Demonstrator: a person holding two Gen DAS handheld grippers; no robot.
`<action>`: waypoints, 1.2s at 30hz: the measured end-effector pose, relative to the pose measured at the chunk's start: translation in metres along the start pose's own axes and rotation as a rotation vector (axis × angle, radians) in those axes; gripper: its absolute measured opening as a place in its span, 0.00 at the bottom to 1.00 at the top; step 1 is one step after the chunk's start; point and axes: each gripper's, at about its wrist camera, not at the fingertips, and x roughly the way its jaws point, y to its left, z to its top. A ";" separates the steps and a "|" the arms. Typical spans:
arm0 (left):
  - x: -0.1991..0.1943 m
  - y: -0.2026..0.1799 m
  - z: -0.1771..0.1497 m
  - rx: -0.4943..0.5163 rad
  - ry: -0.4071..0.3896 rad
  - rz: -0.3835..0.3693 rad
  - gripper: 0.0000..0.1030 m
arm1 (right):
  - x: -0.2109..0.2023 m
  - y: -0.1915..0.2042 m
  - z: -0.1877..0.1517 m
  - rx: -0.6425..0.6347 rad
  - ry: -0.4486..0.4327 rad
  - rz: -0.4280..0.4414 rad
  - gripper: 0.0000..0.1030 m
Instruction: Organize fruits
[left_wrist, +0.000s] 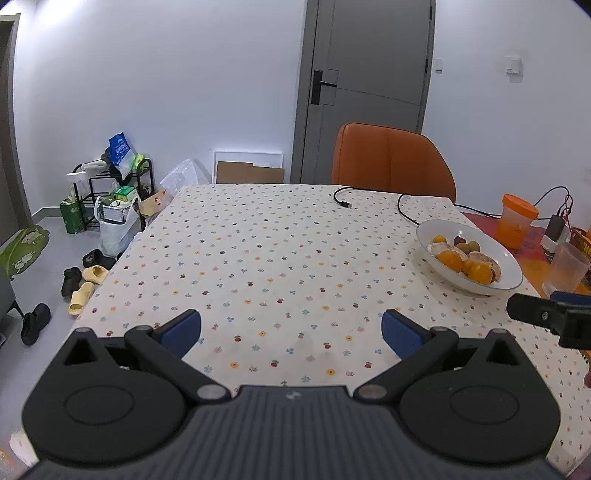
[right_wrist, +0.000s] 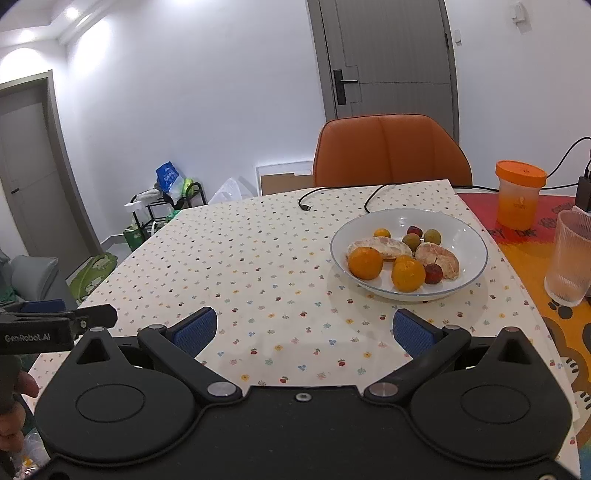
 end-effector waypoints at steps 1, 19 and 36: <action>0.000 0.000 0.000 -0.001 0.000 -0.002 1.00 | 0.000 0.000 -0.001 0.000 0.001 0.000 1.00; 0.001 0.001 0.000 -0.007 0.007 -0.003 1.00 | 0.000 -0.002 0.000 -0.003 -0.005 0.000 1.00; 0.001 0.001 -0.002 -0.006 0.011 -0.003 1.00 | 0.000 -0.001 0.000 -0.005 -0.002 0.000 1.00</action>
